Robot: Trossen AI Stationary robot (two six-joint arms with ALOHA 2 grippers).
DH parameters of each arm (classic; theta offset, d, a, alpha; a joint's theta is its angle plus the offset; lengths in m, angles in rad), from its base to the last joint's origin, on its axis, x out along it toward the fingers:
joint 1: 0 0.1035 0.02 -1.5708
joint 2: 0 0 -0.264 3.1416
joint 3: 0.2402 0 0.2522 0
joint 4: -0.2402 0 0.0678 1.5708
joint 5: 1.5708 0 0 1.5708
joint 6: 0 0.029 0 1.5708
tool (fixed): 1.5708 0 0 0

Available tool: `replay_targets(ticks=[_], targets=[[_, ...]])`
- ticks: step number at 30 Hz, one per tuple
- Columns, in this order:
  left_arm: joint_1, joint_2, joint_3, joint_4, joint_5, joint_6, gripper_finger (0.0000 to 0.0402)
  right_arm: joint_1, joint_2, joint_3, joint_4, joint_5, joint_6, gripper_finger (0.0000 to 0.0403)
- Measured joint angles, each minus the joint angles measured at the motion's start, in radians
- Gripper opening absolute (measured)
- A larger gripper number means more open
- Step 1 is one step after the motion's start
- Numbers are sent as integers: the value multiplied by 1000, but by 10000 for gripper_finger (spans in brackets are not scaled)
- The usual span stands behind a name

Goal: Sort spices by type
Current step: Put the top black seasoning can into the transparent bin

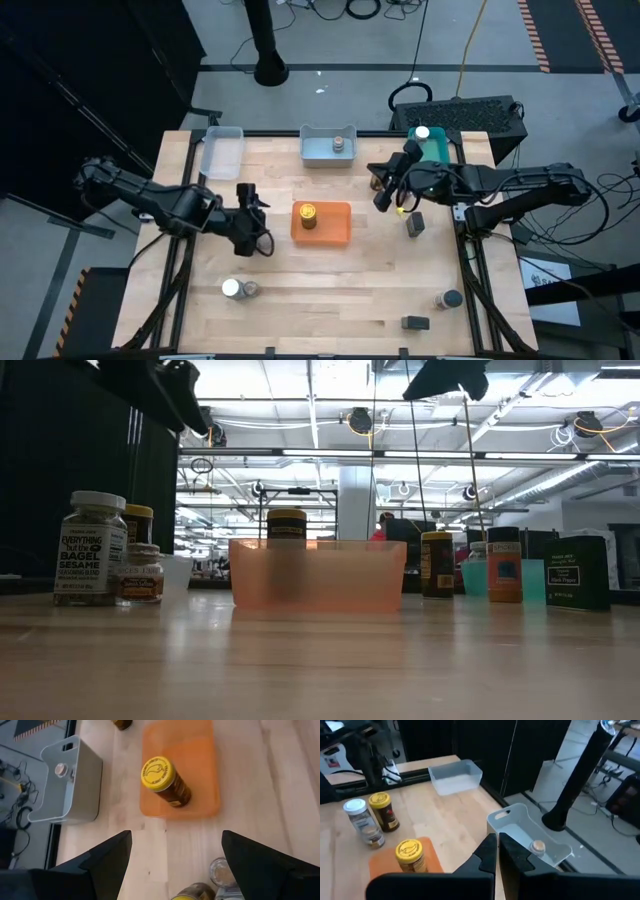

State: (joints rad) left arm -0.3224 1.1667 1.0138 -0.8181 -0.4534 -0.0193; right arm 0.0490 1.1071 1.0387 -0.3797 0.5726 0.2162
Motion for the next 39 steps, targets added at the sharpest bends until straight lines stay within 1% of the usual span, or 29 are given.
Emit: replay_targets(ticks=[4,6,12,18,23,27,30,36,38,39], targets=[[15,-1,0,0,2,-6,316,11,3,0,-70,-1,52,0],[24,-1,0,-3,4,-37,316,12,7,0,-108,0,83,0],[55,-1,0,-92,7,-220,316,11,7,0,-203,8,139,0],[62,-1,0,-145,15,-378,316,11,6,0,-206,8,91,0],[61,-1,0,-143,60,-491,316,6,6,0,-182,8,39,0],[61,0,0,-143,96,-549,316,1,6,0,-155,8,7,0],[61,0,0,-141,113,-560,316,-2,6,0,-143,7,-11,0],[61,0,0,-139,109,-566,316,-2,6,0,-97,7,-37,0],[61,0,0,-118,77,-531,316,-2,6,0,-87,7,-36,0],[61,0,0,-91,39,-496,316,-2,6,0,-84,7,-31,0]])
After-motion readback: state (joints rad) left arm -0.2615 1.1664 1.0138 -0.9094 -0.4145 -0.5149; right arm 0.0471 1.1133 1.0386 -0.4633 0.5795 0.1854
